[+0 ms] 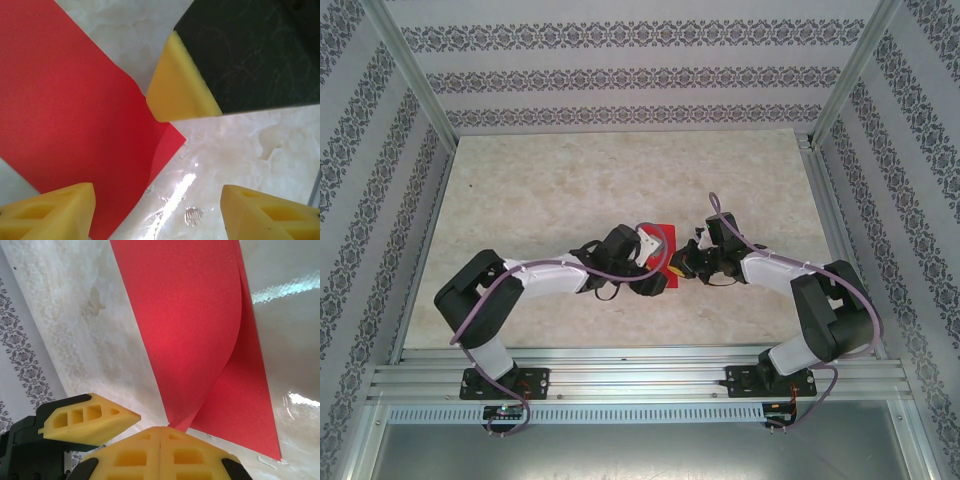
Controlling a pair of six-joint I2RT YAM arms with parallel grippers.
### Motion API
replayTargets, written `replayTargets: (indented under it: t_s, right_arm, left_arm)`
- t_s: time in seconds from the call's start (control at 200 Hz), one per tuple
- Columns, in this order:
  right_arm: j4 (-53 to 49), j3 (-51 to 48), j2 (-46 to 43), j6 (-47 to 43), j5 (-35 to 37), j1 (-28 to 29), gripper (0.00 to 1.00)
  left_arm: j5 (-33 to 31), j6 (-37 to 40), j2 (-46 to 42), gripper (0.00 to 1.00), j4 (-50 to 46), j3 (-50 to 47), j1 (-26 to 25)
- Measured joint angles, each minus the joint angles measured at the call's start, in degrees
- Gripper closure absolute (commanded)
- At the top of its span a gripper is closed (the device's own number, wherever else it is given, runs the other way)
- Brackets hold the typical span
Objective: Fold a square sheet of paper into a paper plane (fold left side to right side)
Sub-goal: Fold the triangle a second time at the center of the table.
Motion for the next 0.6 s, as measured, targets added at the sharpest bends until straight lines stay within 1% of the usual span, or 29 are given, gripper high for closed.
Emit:
replayTargets:
  t_s: [0.12,0.26,0.35,0.599]
  right_arm:
    - [0.02,0.09,0.2,0.02,0.02,0.0,1.0]
    - [0.02,0.11,0.22,0.28,0.02,0.0,1.0]
    - [0.02,0.13,0.24,0.7,0.02,0.0,1.0]
    - [0.04,0.17,0.35,1.07,0.02,0.0,1.0]
  left_arm:
    - [-0.66,1.14,1.53,0.39,-1.27,2.1,-0.15]
    - [-1.2,1.99,3.72,0.48,-2.34,4.13,-0.39]
    - [-1.38,2.45,4.66,0.55,-3.21,4.94,-0.44]
    - [-1.88,3.3,6.32,0.81,-4.42,6.19,-0.44]
